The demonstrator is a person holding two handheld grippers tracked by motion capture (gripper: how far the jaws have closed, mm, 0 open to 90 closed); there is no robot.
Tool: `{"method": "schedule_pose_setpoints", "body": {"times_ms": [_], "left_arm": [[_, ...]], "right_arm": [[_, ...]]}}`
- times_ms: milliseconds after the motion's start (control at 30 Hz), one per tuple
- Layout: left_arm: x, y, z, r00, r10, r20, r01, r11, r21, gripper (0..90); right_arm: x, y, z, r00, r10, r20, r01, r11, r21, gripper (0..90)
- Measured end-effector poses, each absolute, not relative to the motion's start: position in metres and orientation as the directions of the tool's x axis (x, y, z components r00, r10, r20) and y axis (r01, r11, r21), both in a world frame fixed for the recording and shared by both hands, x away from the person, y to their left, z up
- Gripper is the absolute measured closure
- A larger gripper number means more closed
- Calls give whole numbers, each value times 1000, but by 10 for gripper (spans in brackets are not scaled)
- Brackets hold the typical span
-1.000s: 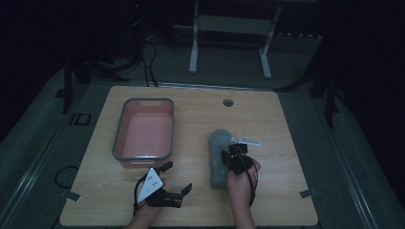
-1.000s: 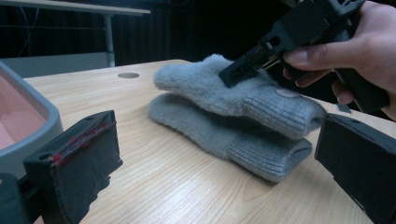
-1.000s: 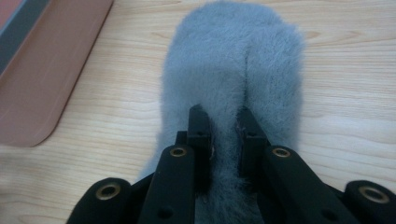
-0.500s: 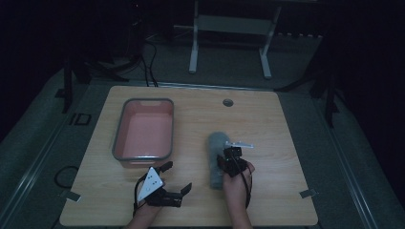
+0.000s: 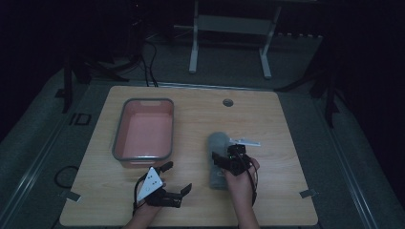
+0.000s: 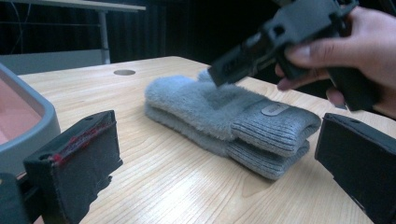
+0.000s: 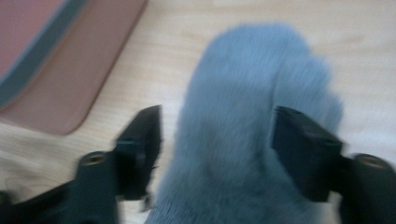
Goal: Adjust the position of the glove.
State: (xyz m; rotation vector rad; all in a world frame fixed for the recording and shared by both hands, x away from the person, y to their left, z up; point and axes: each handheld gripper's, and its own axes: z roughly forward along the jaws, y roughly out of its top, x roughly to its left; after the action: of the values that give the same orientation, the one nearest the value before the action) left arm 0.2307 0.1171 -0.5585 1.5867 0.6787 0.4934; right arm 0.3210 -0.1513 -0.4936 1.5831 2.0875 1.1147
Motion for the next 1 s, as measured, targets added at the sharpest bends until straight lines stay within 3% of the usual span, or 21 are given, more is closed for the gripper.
{"method": "schedule_pose_setpoints", "body": {"times_ms": [67, 367, 667, 1000], "left_arm": [[231, 118, -559, 735, 674, -77, 146, -46, 988, 2], [238, 117, -559, 747, 663, -53, 154, -95, 984, 2], [247, 100, -552, 746, 664, -50, 195, -146, 970, 2], [264, 82, -537, 720, 686, -103, 256, -125, 959, 2]], "right_arm": [[324, -157, -490, -367, 912, 185, 667, 119, 735, 141], [336, -188, -492, -453, 876, 166, 657, 202, 726, 138], [342, -209, -492, -612, 786, 89, 524, 319, 790, 140], [335, -217, -509, -655, 754, 51, 485, 367, 794, 144]]}}
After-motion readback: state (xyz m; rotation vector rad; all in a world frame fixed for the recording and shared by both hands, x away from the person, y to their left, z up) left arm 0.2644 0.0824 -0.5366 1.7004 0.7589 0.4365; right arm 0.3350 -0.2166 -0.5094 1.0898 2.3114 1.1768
